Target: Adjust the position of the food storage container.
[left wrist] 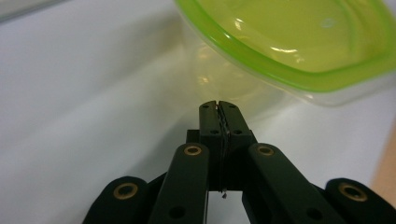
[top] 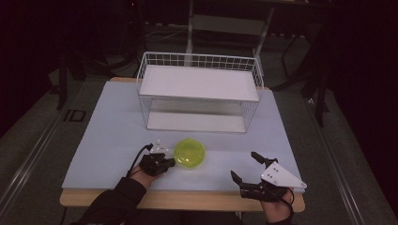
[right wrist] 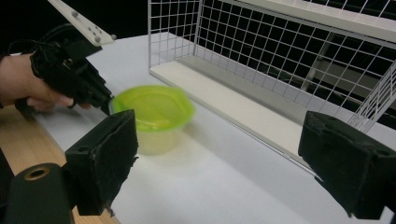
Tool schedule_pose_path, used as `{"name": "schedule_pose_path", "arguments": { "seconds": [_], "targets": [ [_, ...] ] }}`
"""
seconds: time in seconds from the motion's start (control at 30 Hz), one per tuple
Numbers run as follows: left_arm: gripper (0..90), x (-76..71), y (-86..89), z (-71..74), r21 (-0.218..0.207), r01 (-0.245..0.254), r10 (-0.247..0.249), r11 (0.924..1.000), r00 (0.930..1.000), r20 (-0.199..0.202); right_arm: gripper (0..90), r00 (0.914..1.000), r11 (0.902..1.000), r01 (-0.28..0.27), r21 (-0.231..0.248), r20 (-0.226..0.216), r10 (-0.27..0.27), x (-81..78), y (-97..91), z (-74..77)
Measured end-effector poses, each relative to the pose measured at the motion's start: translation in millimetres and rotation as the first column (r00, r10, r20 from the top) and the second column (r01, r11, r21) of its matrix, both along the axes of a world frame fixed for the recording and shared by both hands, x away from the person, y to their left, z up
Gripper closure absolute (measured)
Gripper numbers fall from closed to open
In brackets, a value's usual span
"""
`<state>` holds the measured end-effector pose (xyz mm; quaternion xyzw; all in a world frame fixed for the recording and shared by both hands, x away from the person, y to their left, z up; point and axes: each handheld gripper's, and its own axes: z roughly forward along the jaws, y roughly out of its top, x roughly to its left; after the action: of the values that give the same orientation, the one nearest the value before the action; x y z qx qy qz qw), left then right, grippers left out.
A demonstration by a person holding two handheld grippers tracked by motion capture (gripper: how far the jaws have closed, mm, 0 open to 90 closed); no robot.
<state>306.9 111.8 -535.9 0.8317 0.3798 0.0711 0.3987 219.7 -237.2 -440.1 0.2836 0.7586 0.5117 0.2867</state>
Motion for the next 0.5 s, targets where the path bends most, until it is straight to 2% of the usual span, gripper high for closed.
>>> {"name": "schedule_pose_path", "arguments": {
  "seconds": [0.03, 0.1, 0.2, 0.3, 0.4, 0.43, 0.47, 0.5],
  "targets": [
    [90.0, 0.0, 0.0, 0.0, 0.000, 0.000, 0.000, 1.0000, 1.0000, 0.000, 11.7, 1.0000, 1.0000, 0.000, 0.000, 0.000, 0.000, 0.0, 0.0, 0.0],
    [90.0, -2.1, -10.9, -0.8, 0.006, 0.025, -0.025, 0.9997, 0.9997, 0.000, 11.7, 1.0000, 1.0000, 0.000, -0.005, 0.006, 0.000, -1.6, 0.5, 0.6],
    [90.0, -8.7, -33.5, -1.6, -0.019, 0.097, -0.098, 0.9951, 0.9952, -0.003, 11.7, 1.0000, 1.0000, 0.000, -0.007, 0.004, 0.000, -1.5, 0.1, 0.3],
    [88.7, -12.4, -41.3, -0.8, -0.001, 0.117, -0.117, 0.9931, 0.9931, 0.002, 11.7, 1.0000, 1.0000, 0.002, -0.004, -0.001, -0.002, -0.7, -0.9, -0.2],
    [87.4, -14.5, -39.2, 0.9, 0.014, 0.097, -0.097, 0.9952, 0.9952, -0.008, 11.7, 1.0000, 1.0000, 0.001, -0.003, 0.000, -0.001, -0.9, -1.4, -0.1],
    [87.4, -12.6, -32.7, 1.3, 0.029, 0.055, -0.055, 0.9981, 0.9984, -0.011, 11.7, 1.0000, 1.0000, 0.001, -0.005, 0.001, -0.001, -0.9, -1.3, -0.2],
    [87.6, -12.6, -32.7, 1.3, 0.029, 0.055, -0.055, 0.9981, 0.9984, -0.011, 11.7, 1.0000, 1.0000, 0.000, -0.005, -0.001, 0.000, -0.7, -1.2, -0.3],
    [87.7, -10.0, -28.9, 1.1, 0.028, 0.032, -0.032, 0.9991, 0.9994, -0.015, 11.7, 1.0000, 1.0000, 0.001, -0.006, -0.001, -0.001, -0.5, -1.0, -0.5]
  ]
}}
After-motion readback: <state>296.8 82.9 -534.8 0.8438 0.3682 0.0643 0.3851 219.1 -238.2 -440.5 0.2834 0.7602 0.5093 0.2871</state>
